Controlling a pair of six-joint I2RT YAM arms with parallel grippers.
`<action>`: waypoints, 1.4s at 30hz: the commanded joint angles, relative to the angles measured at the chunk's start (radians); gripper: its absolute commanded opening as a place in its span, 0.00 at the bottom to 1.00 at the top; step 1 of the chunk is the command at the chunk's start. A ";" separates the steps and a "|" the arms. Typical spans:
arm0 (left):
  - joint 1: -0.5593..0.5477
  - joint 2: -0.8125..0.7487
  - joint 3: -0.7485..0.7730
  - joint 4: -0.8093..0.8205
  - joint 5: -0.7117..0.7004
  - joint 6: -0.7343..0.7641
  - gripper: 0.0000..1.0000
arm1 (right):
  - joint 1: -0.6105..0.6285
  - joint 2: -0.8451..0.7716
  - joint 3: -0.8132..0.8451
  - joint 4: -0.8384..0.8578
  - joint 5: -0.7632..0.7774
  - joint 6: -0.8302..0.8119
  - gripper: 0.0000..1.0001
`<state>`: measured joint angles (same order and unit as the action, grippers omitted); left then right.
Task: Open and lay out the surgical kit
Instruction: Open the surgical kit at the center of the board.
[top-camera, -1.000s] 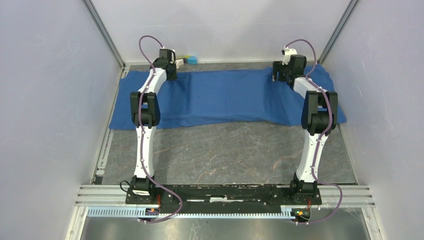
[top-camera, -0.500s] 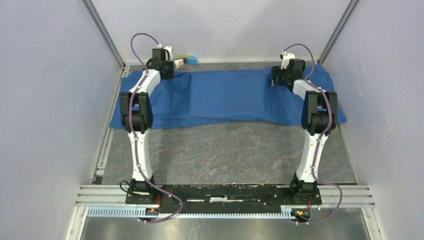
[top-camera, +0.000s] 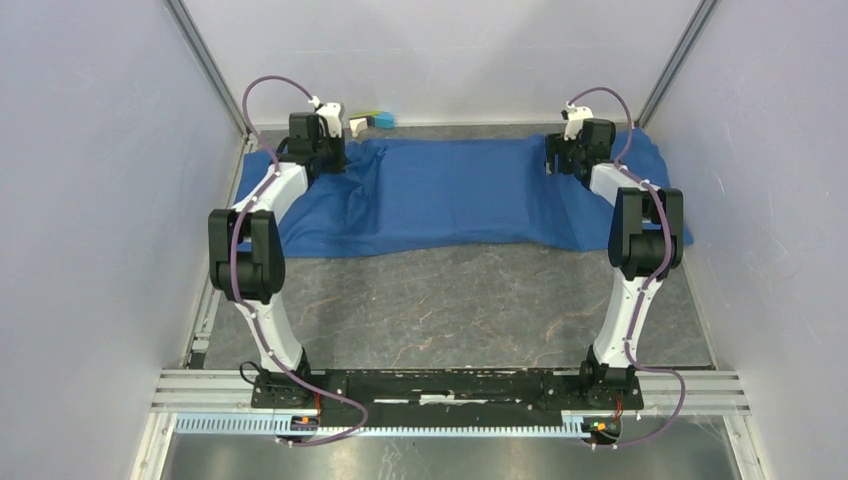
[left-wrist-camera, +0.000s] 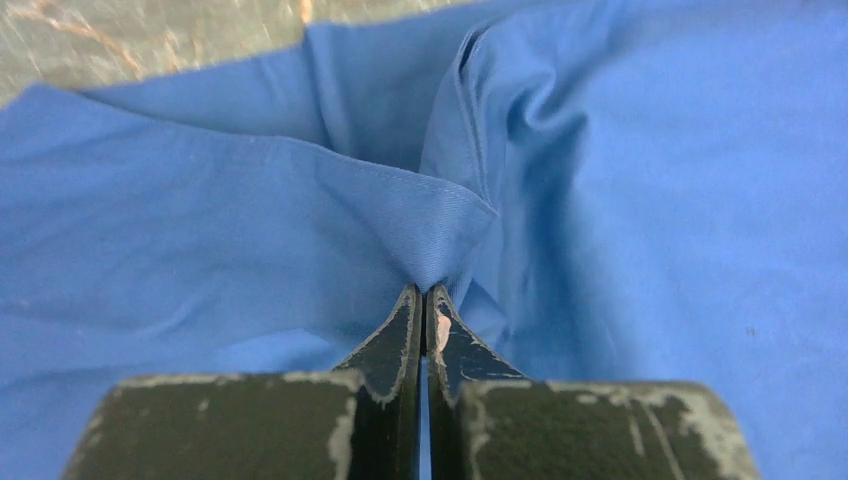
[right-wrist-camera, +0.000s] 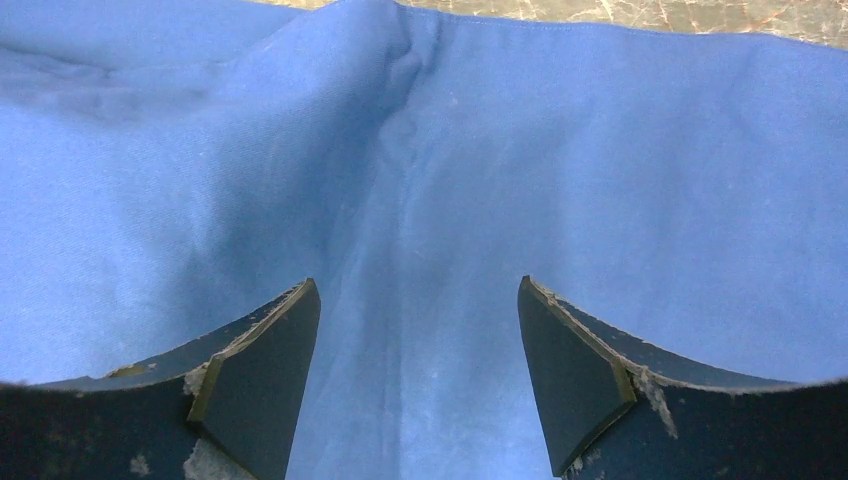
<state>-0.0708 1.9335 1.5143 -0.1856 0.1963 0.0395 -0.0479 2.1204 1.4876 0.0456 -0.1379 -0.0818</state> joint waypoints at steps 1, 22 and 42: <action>-0.008 -0.121 -0.143 0.044 0.033 0.058 0.02 | -0.008 -0.075 -0.029 0.036 -0.023 -0.022 0.80; -0.018 -0.193 -0.398 0.051 0.069 0.064 0.02 | -0.009 -0.133 -0.112 0.044 -0.106 -0.048 0.80; -0.042 -0.159 -0.090 -0.121 0.173 0.371 0.86 | -0.009 -0.167 -0.144 0.030 -0.141 -0.085 0.79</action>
<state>-0.0883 1.7504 1.2900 -0.2535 0.3199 0.2592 -0.0544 1.9968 1.3556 0.0601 -0.2665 -0.1547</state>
